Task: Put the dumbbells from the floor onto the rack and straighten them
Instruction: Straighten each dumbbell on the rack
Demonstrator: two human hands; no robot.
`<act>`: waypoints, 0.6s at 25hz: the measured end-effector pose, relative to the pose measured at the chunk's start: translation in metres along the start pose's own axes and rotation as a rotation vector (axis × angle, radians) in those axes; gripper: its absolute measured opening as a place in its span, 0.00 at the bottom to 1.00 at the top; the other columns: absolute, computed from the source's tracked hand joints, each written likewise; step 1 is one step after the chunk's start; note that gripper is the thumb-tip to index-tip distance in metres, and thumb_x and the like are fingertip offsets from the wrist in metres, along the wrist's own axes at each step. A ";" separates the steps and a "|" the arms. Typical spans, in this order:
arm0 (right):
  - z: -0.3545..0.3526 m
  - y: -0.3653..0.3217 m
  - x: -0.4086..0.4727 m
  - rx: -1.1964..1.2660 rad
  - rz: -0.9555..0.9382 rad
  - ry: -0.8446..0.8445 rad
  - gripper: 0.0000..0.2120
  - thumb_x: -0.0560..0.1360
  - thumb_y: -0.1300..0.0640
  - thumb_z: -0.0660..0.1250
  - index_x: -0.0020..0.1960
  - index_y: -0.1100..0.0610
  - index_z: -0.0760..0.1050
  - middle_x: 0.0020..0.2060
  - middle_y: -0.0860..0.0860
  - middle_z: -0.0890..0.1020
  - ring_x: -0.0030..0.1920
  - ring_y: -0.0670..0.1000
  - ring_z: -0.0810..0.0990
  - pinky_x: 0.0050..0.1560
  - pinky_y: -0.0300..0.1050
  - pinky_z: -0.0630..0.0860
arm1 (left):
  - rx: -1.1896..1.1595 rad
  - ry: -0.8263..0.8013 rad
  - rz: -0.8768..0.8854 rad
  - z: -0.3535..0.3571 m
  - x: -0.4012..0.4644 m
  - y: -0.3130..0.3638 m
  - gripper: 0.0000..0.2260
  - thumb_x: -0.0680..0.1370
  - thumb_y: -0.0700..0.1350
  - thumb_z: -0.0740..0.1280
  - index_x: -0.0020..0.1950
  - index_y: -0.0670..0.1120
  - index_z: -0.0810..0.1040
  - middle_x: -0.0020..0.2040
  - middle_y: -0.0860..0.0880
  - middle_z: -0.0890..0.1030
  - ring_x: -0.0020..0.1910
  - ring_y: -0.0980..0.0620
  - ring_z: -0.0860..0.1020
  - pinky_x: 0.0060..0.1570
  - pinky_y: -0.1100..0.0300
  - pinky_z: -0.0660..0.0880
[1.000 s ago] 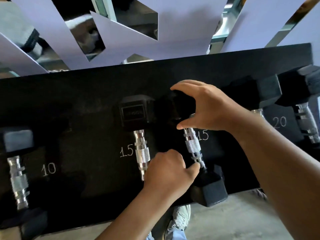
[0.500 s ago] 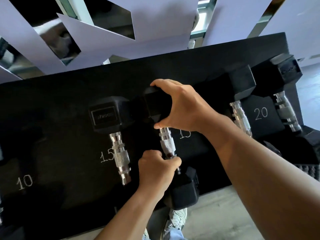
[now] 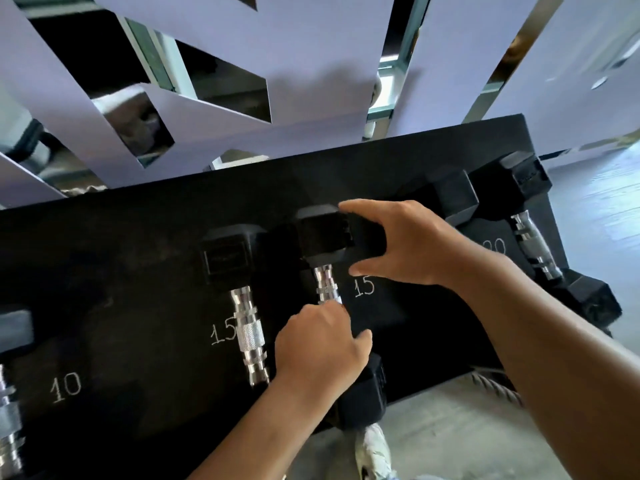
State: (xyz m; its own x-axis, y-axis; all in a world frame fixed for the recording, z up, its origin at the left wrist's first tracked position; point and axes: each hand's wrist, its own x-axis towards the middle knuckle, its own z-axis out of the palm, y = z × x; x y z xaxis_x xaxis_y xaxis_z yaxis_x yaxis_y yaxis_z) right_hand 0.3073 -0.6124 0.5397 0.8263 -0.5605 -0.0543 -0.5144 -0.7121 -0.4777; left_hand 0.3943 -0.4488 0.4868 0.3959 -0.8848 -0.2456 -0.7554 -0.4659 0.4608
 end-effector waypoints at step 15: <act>-0.124 0.260 -0.044 -0.019 -0.091 -0.025 0.51 0.62 0.48 0.84 0.79 0.53 0.63 0.74 0.45 0.69 0.68 0.47 0.73 0.66 0.39 0.71 | -0.437 -0.083 0.034 0.116 0.091 0.253 0.26 0.75 0.55 0.71 0.28 0.40 0.64 0.23 0.46 0.62 0.23 0.51 0.61 0.28 0.55 0.63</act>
State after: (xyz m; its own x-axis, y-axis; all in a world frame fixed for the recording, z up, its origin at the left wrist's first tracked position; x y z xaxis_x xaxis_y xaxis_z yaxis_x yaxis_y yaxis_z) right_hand 0.1085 -0.8253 0.5263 0.8753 -0.4825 -0.0330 -0.4409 -0.7679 -0.4647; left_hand 0.1786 -0.6469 0.4823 0.3177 -0.9048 -0.2836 -0.4688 -0.4099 0.7824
